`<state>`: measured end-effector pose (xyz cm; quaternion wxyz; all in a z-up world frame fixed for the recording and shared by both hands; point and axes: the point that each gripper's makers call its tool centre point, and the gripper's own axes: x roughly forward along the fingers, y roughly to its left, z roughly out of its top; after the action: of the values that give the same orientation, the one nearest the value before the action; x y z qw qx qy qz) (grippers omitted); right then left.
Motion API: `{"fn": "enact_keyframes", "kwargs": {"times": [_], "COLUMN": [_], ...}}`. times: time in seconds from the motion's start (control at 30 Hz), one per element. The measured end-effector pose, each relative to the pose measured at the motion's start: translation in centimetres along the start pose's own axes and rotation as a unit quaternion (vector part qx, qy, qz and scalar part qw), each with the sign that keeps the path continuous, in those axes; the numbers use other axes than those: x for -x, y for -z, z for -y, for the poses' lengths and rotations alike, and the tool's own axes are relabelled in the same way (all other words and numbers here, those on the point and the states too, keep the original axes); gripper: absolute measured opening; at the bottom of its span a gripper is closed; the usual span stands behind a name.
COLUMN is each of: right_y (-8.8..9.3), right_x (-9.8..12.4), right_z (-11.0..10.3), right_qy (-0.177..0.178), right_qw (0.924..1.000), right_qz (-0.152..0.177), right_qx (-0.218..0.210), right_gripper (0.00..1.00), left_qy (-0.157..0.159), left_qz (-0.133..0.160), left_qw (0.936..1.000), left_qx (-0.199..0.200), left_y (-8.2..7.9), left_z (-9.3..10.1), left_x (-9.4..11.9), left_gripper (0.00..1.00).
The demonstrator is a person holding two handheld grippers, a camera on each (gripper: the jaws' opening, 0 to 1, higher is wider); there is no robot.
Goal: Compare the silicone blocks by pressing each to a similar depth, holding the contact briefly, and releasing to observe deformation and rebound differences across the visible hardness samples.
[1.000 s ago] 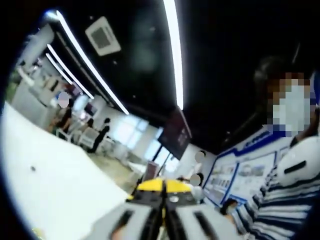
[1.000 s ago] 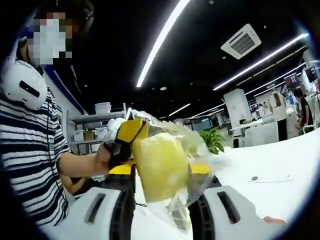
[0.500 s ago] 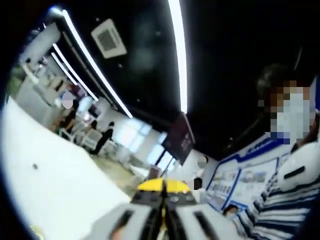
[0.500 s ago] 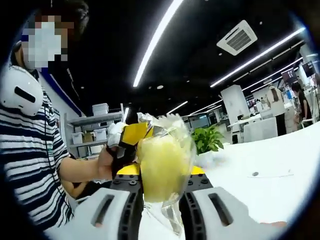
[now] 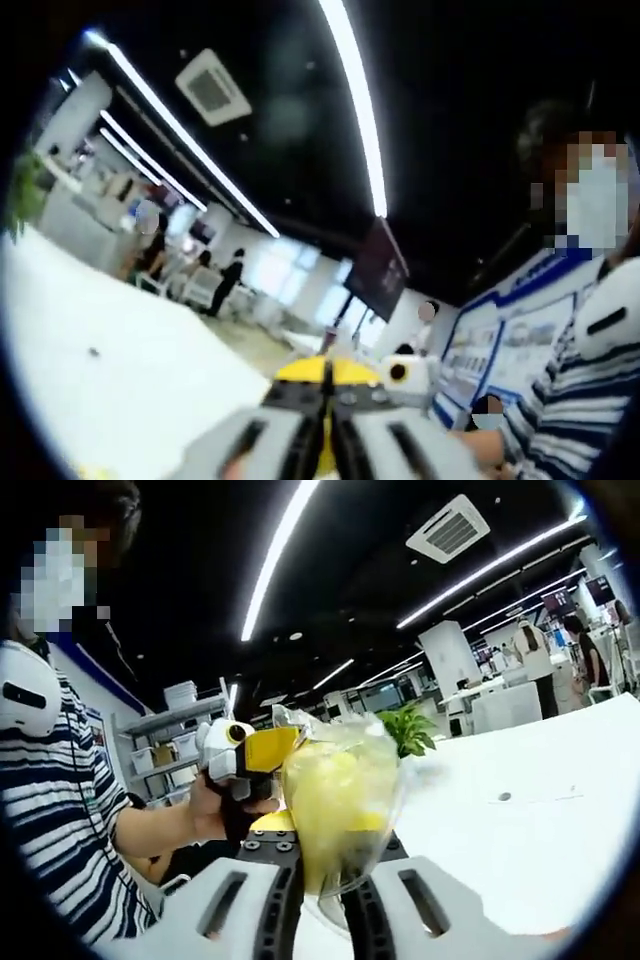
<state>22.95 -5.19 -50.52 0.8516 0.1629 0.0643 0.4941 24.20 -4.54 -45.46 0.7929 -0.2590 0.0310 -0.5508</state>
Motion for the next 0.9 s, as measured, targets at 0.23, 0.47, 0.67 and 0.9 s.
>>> {"fn": "enact_keyframes", "kwargs": {"times": [0.23,0.47,0.67,0.9], "right_y": [1.0,1.5,1.6,2.1], "right_x": [-0.4,-0.5,-0.5,-0.2], "right_z": [0.2,0.0,0.1,0.0], "right_qy": [0.003,0.003,0.004,0.004], "right_qw": [0.9998,0.9996,0.9996,0.9996], "right_qz": [-0.019,-0.025,-0.026,-0.027], "right_qx": [-0.006,-0.007,-0.004,-0.007], "right_gripper": [0.04,0.03,0.03,0.03], "left_qy": [-0.02,-0.028,-0.032,-0.032], "left_qz": [-0.014,-0.016,-0.015,-0.015], "left_qw": [0.9995,0.9991,0.9989,0.9991], "left_qx": [-0.021,-0.026,-0.03,-0.022], "left_y": [0.6,0.7,0.9,1.4], "left_z": [-1.0,-1.2,-1.3,-1.2], "left_x": [0.6,1.0,1.2,1.4], "left_gripper": [0.0,0.0,0.0,0.0]}}
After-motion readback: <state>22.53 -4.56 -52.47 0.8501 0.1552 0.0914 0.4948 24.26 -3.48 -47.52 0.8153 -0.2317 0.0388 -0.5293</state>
